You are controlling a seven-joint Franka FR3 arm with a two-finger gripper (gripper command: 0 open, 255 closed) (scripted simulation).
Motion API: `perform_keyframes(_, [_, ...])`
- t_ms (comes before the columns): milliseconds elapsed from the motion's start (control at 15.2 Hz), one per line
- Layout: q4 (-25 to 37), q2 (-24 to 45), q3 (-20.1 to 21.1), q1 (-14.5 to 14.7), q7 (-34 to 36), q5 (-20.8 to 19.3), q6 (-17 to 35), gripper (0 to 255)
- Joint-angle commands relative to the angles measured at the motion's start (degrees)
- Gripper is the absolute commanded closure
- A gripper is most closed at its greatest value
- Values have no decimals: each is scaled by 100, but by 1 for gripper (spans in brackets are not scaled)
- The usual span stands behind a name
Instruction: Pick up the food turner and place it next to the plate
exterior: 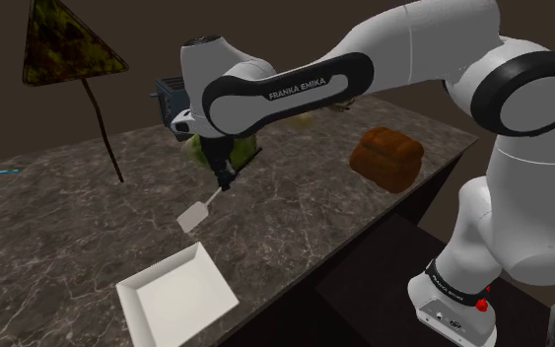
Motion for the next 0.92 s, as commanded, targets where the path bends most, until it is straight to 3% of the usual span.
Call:
perform_keyframes(0, [405, 263, 83, 147, 231, 2, -152, 255])
perform_keyframes(132, [1044, 680, 170, 320, 488, 3, -384, 255])
perform_keyframes(858, [504, 887, 171, 321, 512, 5, 361, 255])
